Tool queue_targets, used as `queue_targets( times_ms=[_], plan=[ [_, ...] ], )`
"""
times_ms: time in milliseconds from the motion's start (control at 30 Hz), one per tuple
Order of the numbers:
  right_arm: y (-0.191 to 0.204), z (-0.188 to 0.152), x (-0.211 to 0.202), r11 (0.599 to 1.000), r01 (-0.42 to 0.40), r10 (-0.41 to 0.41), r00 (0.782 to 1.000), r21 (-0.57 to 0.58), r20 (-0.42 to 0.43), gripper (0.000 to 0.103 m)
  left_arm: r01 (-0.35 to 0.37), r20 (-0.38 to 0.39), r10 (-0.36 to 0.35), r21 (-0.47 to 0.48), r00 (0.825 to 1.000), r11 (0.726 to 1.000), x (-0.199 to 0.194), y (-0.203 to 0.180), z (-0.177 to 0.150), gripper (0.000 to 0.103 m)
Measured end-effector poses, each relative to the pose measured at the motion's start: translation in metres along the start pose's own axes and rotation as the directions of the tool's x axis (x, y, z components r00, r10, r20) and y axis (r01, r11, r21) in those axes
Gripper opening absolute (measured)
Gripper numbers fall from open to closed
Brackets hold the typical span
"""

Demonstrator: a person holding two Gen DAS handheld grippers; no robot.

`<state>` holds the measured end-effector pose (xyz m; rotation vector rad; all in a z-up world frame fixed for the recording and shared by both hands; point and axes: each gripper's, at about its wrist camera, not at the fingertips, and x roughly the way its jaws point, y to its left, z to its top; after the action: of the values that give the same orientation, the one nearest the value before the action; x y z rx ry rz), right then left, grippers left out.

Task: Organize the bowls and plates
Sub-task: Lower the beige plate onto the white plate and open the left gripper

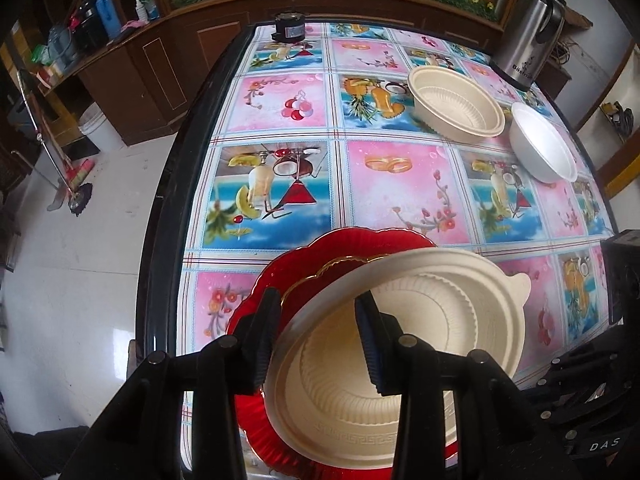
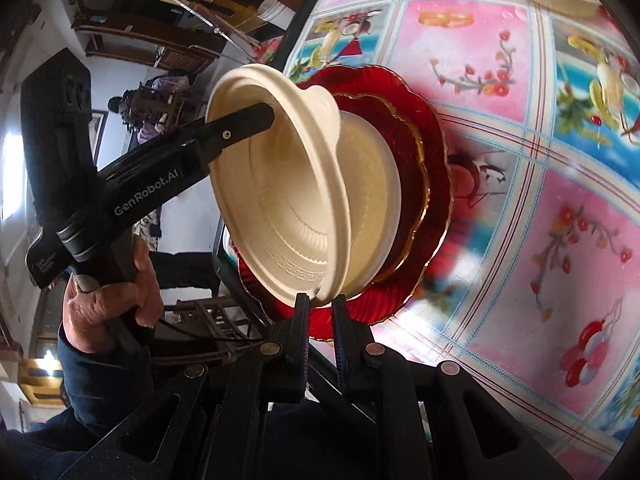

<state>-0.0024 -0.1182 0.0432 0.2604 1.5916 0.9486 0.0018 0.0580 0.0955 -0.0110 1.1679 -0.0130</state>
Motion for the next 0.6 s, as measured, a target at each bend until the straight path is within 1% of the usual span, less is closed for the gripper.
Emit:
queue_targets(
  times_ms=[100,267,333,400,433,600],
  plan=[
    [-0.004,-0.002,0.003,1.0,-0.016,0.016,1.0,0.02,-0.007,0.015,0.011,-0.008,-0.011,-0.004,1.0,1.0,0.003,0.0,0.001,0.039],
    [-0.001,-0.006,0.005,1.0,-0.023,0.024,1.0,0.015,-0.019,0.015,0.037,-0.013,-0.037,-0.023,0.999,0.999,0.005,0.003,0.002,0.042],
    [0.001,-0.007,0.005,1.0,-0.025,0.025,0.999,0.006,-0.024,0.015,0.043,-0.009,-0.043,-0.024,0.999,0.999,0.003,0.002,0.002,0.043],
    [0.004,-0.008,0.004,1.0,-0.025,0.025,0.999,-0.002,-0.03,0.015,0.053,-0.006,-0.053,-0.034,0.999,0.998,0.002,0.003,0.001,0.05],
    [0.006,-0.009,0.004,1.0,-0.026,0.025,0.999,-0.007,-0.032,0.015,0.056,-0.002,-0.057,-0.038,0.998,0.998,0.001,0.003,0.001,0.051],
    [0.009,-0.01,-0.003,0.999,-0.011,0.009,0.999,-0.05,-0.036,0.015,0.059,0.02,-0.058,-0.06,0.998,0.996,-0.007,0.007,0.0,0.052]
  ],
)
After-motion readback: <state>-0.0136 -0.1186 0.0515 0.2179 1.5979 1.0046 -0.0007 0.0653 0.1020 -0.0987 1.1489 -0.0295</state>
